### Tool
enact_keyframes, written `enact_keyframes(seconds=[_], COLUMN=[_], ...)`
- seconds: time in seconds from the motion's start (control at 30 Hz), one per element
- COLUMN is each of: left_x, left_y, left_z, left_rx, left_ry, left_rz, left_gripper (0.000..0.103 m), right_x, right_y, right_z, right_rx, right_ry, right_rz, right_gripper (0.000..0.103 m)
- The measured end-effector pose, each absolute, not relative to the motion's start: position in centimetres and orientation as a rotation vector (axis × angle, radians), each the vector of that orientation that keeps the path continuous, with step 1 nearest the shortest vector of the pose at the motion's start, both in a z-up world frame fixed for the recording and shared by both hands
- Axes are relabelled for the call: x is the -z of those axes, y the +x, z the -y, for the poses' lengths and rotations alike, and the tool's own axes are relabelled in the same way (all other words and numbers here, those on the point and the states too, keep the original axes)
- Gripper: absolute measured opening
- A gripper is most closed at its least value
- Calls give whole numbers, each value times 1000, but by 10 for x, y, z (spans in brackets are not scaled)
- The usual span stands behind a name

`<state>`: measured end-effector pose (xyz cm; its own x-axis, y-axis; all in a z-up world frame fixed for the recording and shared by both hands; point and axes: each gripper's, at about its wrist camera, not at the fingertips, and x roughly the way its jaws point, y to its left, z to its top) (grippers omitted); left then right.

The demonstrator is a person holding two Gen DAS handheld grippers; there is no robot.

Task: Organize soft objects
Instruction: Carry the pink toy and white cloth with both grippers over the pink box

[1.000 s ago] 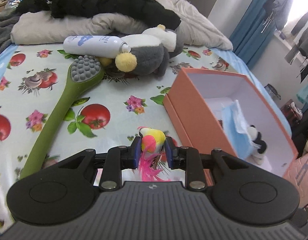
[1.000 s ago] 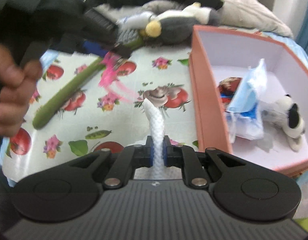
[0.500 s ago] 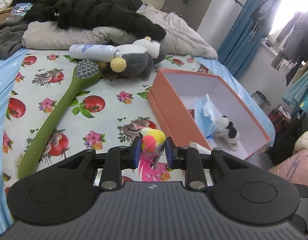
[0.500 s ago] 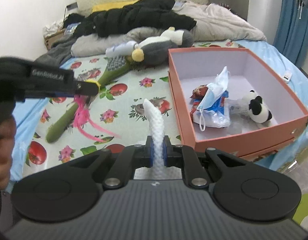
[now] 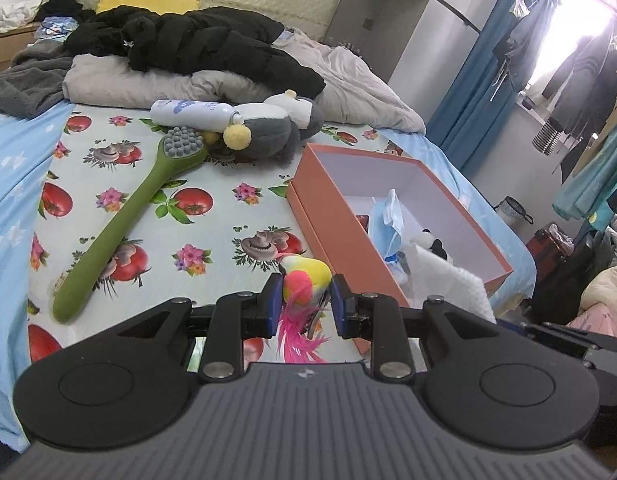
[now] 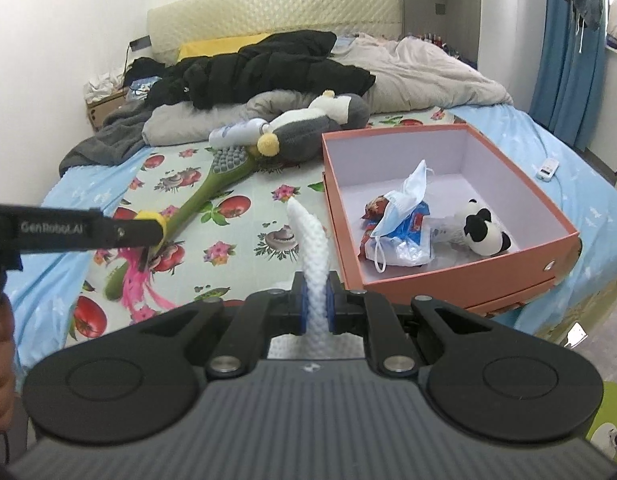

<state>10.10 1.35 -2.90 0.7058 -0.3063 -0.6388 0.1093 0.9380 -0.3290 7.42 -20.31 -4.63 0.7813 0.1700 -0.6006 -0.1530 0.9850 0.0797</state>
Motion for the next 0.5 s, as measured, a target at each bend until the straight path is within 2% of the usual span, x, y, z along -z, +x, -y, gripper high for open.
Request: enact_keyframes(seconds=[0.5], left_x=[24], left_y=[77], left_z=[30], left_rx=[331], left_ry=[-252], left_rz=[-753], left_gripper=[30], right_x=[35], right_y=[43], right_z=[230], right_rx=[-110], right_ry=[35], right_rz=[-612], right_gripper=[13])
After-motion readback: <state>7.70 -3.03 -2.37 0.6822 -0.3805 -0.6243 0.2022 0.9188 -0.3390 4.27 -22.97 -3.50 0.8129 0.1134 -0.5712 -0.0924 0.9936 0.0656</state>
